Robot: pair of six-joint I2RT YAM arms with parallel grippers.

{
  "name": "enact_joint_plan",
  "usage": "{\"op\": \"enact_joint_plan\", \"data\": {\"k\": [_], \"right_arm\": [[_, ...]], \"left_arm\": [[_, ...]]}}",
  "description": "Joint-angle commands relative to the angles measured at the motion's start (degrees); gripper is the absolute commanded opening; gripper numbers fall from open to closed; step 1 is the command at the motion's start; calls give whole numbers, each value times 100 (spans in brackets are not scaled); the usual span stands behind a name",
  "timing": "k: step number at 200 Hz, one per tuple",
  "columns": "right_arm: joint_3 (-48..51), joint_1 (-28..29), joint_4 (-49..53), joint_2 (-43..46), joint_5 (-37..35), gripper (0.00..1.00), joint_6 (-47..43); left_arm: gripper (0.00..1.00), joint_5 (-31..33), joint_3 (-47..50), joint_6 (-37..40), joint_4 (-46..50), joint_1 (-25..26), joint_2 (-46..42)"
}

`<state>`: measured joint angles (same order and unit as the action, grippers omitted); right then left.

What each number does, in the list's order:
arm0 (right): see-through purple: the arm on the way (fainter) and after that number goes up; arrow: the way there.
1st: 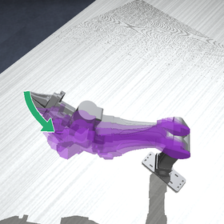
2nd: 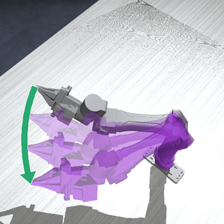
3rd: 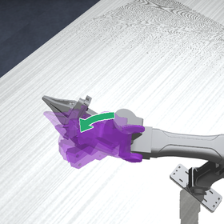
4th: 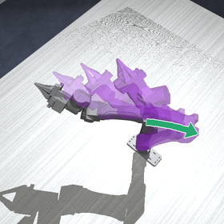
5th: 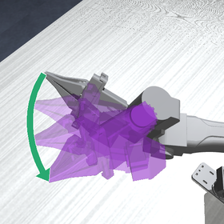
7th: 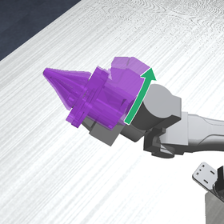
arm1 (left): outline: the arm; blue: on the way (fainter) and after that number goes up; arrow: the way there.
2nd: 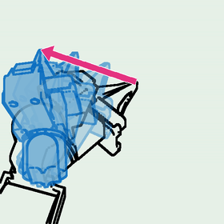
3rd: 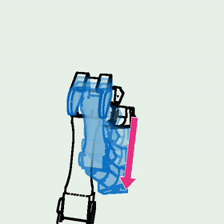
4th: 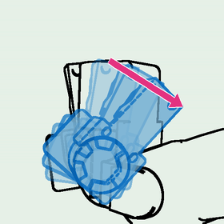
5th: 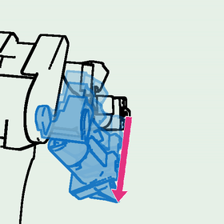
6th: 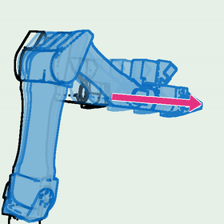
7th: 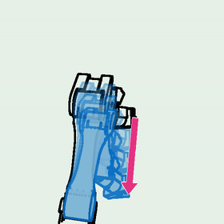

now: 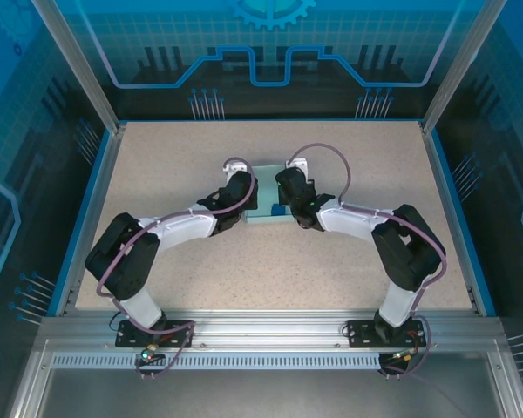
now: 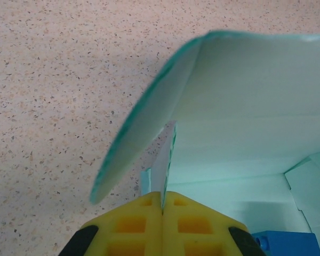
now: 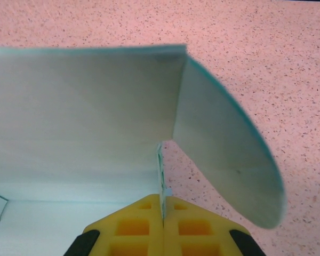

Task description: Fold the paper box

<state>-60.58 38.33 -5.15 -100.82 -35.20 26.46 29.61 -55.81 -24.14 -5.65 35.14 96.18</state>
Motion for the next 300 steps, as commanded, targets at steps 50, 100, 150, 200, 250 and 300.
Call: {"op": "enact_joint_plan", "data": {"k": [50, 100, 150, 200, 250, 300], "right_arm": [[721, 353, -670, 347, -132, 0, 711], [1258, 625, -950, 561, -506, 0, 1326], [1581, 925, -997, 624, -926, 0, 1945], [1598, 965, -615, 669, -873, 0, 2649], [1804, 1032, -943, 583, -972, 0, 2439], [2156, 1254, -1585, 511, -1279, 0, 2005]], "left_arm": [[0, 592, 951, -192, -1022, 296, -498], [0, 800, 1462, -289, -1400, 474, -574], [0, 1018, 1816, -346, -1676, 622, -690], [0, 1125, 1995, -344, -1773, 686, -721], [0, 1223, 2237, -335, -2000, 740, -722], [0, 1253, 2519, -360, -2115, 781, -846]]}}
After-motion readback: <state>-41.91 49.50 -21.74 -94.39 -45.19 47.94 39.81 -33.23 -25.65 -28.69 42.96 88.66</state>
